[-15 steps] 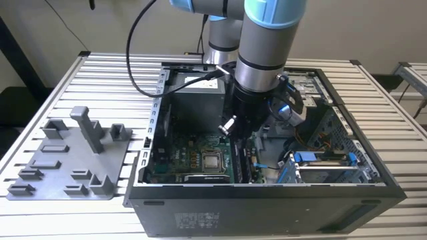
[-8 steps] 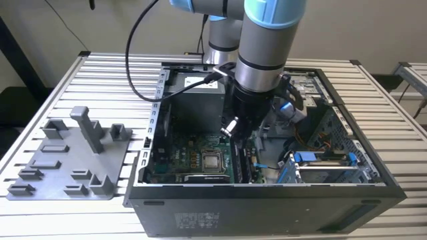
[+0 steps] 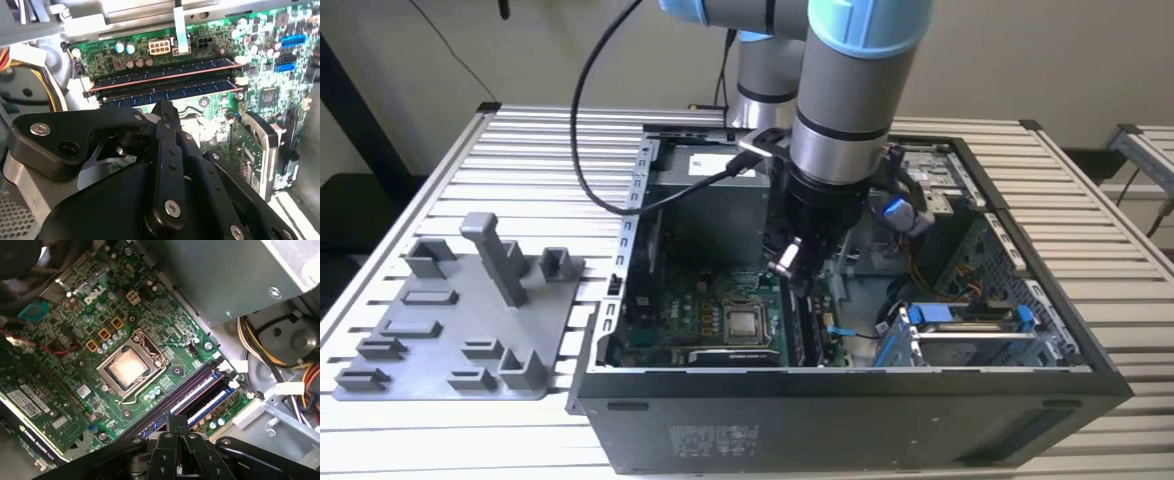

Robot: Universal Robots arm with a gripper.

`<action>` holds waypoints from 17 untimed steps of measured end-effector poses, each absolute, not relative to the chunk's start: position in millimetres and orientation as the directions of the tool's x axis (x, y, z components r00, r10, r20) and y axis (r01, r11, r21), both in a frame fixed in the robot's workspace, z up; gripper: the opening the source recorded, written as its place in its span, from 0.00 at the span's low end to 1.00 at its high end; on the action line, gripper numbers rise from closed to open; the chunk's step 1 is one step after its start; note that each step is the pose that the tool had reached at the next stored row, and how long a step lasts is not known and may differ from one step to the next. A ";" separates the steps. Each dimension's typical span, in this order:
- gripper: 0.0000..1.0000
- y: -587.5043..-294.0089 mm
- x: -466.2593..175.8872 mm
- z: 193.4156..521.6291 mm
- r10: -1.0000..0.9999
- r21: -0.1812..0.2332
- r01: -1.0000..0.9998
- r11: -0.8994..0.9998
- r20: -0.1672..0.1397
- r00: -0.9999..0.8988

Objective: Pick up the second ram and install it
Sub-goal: 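Press down the second ram until it locks into place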

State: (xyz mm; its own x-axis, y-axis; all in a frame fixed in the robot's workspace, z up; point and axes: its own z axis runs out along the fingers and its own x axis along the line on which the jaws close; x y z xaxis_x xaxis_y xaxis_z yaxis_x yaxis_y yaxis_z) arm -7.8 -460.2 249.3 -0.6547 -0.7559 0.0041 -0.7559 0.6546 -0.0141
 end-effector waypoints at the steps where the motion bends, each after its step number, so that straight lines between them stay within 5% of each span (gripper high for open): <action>1: 0.11 -460.2 -7.8 249.2 -0.768 -0.014 -0.768 0.641 0.004 -0.641; 17: 0.11 -460.1 -7.8 247.1 -0.920 -0.014 -0.920 0.393 0.004 -0.393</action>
